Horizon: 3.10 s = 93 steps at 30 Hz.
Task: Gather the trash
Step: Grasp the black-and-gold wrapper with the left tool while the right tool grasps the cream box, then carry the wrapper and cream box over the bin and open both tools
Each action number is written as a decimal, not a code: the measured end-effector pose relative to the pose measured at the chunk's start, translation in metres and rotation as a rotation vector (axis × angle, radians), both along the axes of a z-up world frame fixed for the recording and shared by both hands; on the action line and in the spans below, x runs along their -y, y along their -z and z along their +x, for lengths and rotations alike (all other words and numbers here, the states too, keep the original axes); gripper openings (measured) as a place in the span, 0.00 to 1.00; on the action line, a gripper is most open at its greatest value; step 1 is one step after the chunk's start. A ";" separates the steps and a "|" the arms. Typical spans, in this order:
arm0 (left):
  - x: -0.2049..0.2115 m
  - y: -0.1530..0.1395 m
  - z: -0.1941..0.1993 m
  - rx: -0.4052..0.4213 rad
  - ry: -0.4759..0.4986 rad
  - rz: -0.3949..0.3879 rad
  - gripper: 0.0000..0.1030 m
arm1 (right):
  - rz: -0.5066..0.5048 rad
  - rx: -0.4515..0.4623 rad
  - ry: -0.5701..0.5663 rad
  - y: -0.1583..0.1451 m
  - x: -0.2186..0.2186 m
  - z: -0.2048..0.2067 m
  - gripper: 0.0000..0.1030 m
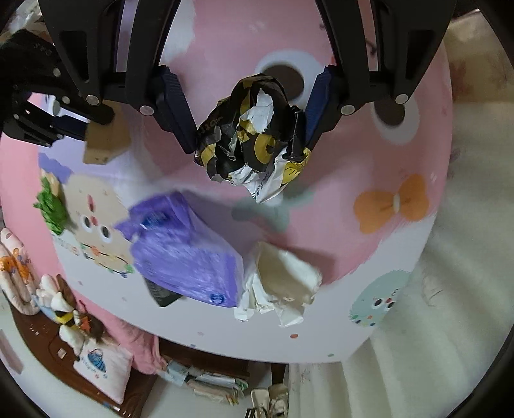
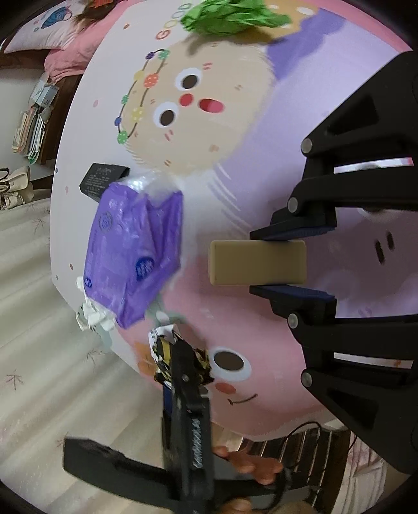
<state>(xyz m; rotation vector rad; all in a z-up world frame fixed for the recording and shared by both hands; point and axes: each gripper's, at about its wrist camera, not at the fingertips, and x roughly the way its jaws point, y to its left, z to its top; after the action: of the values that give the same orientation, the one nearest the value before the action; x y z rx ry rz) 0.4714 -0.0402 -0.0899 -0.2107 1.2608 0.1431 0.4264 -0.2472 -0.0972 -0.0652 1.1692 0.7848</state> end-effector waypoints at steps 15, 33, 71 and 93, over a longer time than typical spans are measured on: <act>0.032 -0.082 -0.182 0.161 0.136 0.077 0.63 | 0.054 0.061 0.122 -0.065 -0.017 -0.132 0.22; -0.010 -0.100 -0.388 0.225 0.419 0.059 0.63 | -0.065 0.052 0.358 -0.071 -0.073 -0.349 0.22; 0.038 0.261 -0.443 -0.054 0.346 -0.084 0.64 | -0.120 -0.251 0.543 0.283 -0.011 -0.419 0.22; 0.036 0.302 -0.422 -0.022 0.321 -0.023 0.98 | -0.077 -0.265 0.614 0.310 0.006 -0.395 0.53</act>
<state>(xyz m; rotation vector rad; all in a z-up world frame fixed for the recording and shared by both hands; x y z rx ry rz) 0.0494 -0.0765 -0.3920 -0.0251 1.3019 -0.1455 0.0316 -0.2534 -0.4069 0.3300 1.3708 0.2063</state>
